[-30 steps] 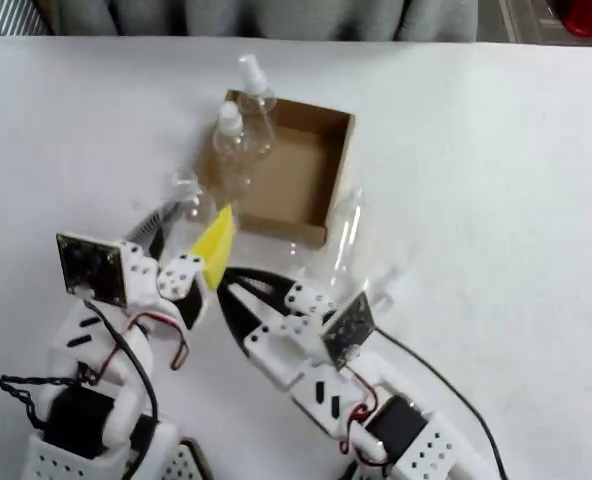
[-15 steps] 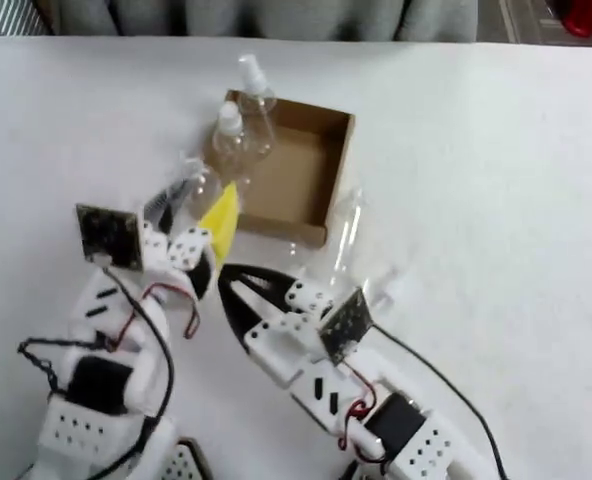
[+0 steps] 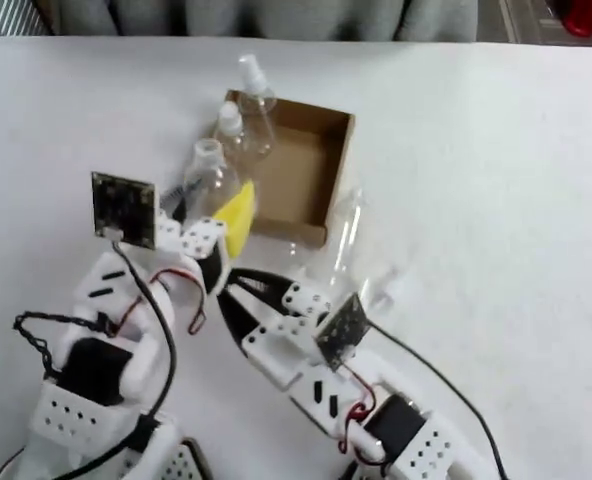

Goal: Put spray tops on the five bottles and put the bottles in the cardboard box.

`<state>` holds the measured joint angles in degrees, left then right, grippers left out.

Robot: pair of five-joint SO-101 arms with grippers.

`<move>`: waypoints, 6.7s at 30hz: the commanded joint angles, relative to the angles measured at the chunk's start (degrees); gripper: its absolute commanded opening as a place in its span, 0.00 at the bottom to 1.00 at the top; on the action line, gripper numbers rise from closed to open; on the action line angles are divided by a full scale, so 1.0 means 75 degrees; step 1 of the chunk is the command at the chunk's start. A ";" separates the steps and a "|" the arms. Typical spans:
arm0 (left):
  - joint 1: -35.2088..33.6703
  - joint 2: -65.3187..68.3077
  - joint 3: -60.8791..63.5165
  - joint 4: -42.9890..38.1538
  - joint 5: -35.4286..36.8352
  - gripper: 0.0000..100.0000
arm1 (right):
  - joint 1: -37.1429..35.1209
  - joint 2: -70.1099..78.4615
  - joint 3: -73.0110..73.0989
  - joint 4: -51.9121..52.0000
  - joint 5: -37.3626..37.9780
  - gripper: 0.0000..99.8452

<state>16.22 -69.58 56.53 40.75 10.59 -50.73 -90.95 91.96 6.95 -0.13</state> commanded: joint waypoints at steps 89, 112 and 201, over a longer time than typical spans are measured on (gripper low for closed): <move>-0.0064 -0.3311 0.2192 -0.1653 -0.0012 0.02 | -0.0064 -0.0029 -0.0141 0.0756 0.0164 0.02; 0.0311 -0.3382 0.2016 -0.0610 -0.0035 0.02 | 0.0440 0.0053 -0.0094 0.0041 0.0152 0.02; -0.3440 0.0428 0.1348 -0.3012 -0.0012 0.02 | 0.3182 0.6242 -0.4665 0.4741 0.3188 0.02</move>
<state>-9.01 -66.59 67.43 20.35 9.98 -27.16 -44.79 62.59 36.57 14.37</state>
